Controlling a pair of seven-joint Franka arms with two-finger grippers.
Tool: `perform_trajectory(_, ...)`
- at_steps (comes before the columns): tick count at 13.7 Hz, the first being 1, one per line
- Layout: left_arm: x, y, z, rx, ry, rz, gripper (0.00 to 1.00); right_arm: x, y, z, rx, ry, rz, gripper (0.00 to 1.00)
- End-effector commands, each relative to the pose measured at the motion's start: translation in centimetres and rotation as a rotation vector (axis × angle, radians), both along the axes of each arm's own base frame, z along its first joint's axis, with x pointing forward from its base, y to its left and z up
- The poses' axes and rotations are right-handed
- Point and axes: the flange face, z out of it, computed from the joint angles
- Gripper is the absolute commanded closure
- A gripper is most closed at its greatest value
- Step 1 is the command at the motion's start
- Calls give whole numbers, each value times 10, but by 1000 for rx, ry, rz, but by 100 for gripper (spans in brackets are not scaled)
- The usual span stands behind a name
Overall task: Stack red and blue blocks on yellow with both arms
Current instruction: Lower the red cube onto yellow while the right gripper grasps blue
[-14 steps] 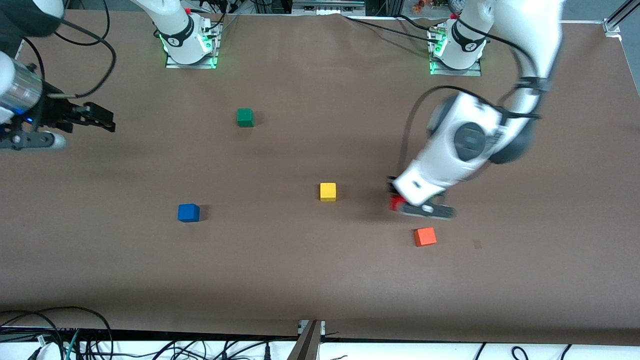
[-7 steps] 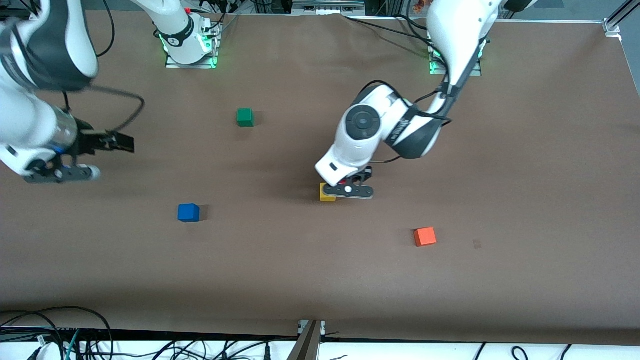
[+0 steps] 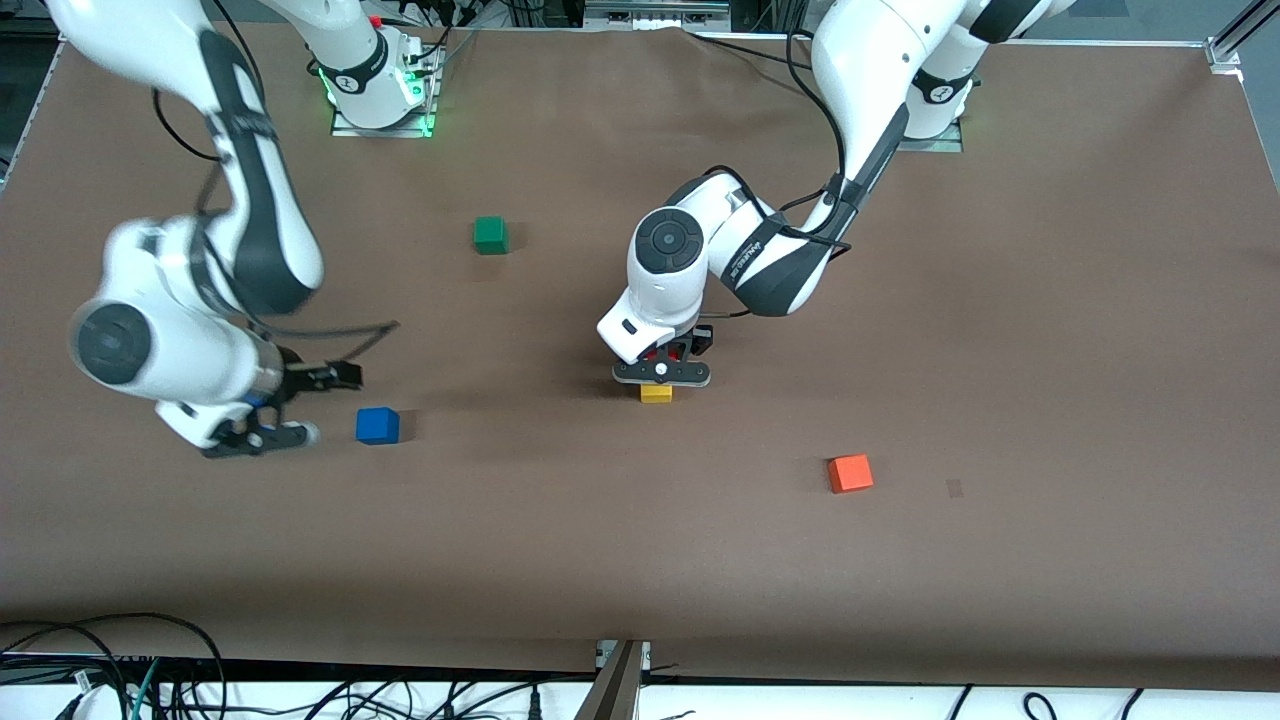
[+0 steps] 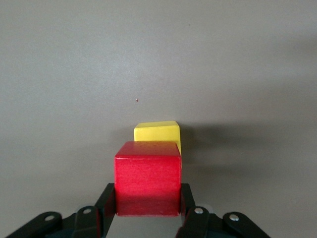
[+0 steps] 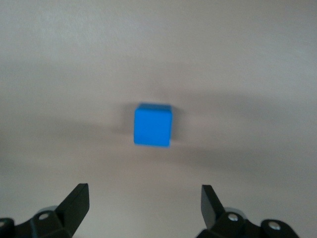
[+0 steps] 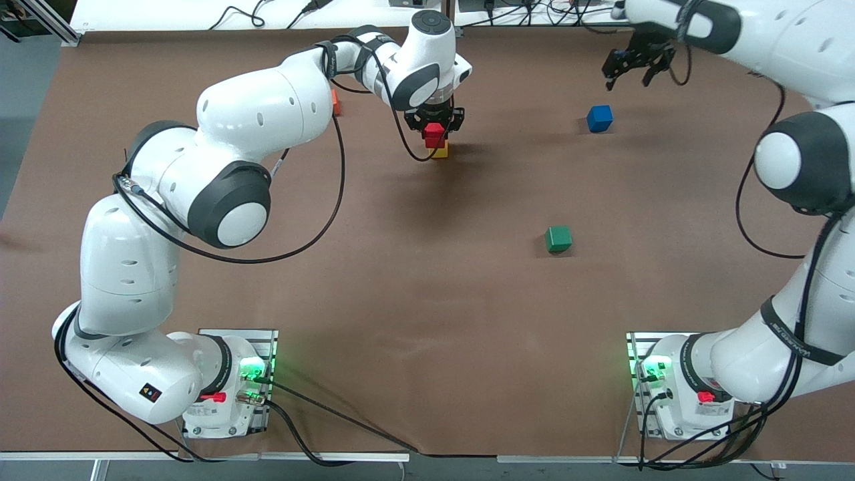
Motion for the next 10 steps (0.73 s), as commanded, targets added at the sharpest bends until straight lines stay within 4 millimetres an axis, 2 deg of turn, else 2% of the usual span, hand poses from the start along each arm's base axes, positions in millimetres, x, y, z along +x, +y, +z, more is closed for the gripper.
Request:
perform_trajectory(1,11,-4,8,13,-36,15,95,7,5,-45,33,-21,2,0)
perform_trajectory(4,9,-11,3,15,-39,37,95,-6,-3,-85,22,-37,-12,1)
perform_trajectory(7,8,-13,-7,28,-39,35,95,-8,-14,-92,22,-34,-13,1)
perform_trajectory(8,6,-17,-8,26,-40,40,94,-7,-13,-91,35,-39,-25,1)
perform_trajectory(10,9,-17,-8,27,-47,45,94,-7,-7,-103,70,-44,-50,1)
